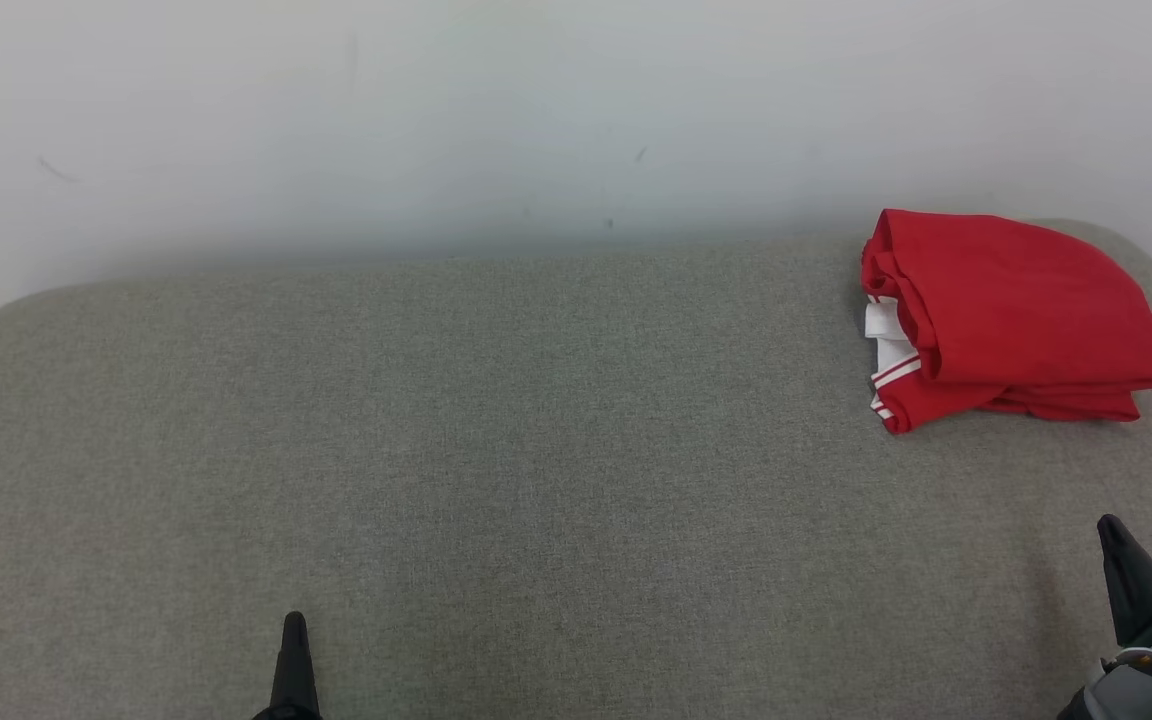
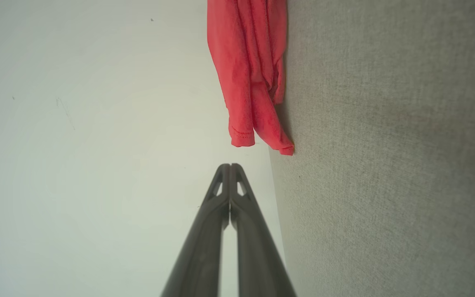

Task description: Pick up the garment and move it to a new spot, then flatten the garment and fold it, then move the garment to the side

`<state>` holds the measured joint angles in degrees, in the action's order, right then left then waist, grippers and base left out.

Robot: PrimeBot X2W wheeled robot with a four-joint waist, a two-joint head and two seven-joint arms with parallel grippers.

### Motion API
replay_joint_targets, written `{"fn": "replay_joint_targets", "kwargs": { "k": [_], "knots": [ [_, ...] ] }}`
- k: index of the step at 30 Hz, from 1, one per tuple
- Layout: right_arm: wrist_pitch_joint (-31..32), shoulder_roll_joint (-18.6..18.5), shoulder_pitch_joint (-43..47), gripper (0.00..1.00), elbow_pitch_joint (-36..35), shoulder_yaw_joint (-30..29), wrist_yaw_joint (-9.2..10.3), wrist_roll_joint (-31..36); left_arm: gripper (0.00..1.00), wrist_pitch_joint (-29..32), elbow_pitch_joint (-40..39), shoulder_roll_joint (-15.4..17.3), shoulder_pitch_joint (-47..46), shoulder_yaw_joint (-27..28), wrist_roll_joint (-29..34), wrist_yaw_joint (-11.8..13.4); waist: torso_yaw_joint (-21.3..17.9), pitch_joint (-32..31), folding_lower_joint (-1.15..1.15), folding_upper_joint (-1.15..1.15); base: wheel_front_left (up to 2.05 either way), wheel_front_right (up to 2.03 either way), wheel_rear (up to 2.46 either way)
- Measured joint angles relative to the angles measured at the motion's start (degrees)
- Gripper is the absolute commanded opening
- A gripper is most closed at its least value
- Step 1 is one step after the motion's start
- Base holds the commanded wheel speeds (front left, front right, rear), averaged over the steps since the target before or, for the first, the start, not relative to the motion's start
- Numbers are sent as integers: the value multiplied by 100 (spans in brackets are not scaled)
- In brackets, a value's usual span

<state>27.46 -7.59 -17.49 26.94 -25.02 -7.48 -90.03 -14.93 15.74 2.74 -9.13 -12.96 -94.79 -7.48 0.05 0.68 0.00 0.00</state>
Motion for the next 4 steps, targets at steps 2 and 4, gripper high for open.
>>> {"fn": "replay_joint_targets", "kwargs": {
  "k": [2, 4],
  "knots": [
    [1, 1, -1, 0, 0, 0, 0, 0, 0, 0, 0, 0, 0, 0, 0, 0, 0, 0, 0, 0, 0, 0, 0],
    [1, 1, -1, 0, 0, -1, 0, 1, 0, 0, 0, 0, 0, 0, 0, 0, 0, 0, 0, 0, 0, 0, 0]
  ]
}}
